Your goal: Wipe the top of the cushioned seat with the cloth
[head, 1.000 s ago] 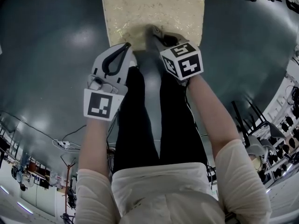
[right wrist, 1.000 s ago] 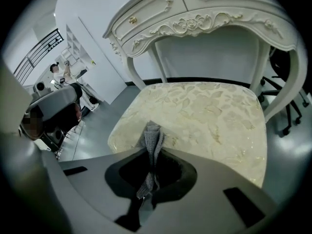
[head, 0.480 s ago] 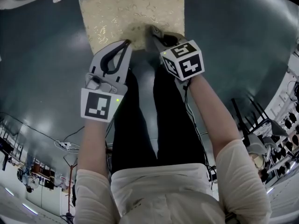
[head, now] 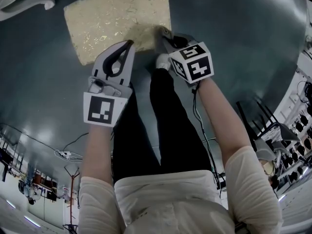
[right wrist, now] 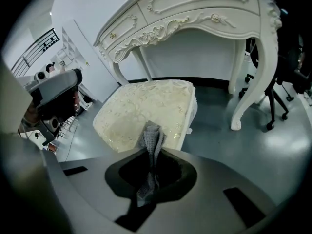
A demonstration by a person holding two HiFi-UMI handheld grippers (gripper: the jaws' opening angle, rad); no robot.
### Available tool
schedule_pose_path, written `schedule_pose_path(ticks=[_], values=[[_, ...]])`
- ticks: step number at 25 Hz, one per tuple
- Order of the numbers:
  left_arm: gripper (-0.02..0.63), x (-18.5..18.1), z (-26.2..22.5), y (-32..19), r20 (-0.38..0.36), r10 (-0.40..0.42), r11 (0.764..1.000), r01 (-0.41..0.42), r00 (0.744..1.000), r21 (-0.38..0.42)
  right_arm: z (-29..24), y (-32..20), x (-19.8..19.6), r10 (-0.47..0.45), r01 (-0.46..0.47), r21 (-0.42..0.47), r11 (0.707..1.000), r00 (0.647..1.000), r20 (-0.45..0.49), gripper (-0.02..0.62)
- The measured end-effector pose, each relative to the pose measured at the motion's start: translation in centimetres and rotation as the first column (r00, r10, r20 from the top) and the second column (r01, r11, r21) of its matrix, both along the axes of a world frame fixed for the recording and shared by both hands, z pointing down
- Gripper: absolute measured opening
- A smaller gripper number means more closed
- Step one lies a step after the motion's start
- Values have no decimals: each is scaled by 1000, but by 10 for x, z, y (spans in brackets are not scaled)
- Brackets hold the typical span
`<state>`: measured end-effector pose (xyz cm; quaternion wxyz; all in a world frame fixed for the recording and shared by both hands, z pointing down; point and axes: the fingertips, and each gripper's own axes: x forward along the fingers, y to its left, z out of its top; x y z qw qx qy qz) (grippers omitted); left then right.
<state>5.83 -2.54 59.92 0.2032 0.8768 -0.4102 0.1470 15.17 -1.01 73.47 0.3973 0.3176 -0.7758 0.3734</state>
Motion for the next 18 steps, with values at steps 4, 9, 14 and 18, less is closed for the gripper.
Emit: schedule_pose_path(ticks=[4,9,14,18], values=[[3,19,-2,-1,10,11,1000,-11,1000,5,0,0,28,7,-7,-3,1000,999,-36,31],[3,29,-11,0,21,26,1000,-27,999,4,-10,0,41,-8,9,13,1000,997,-72,31],[3,23,-36,-1,12,38,999,-39,999,30,-42,-6,23,-30,35,72,997,997,-67,31],[3,12,-67,-2,27,62,996,-64,998,66,-76,-15,13,4,2,122,993,999,-53,31]])
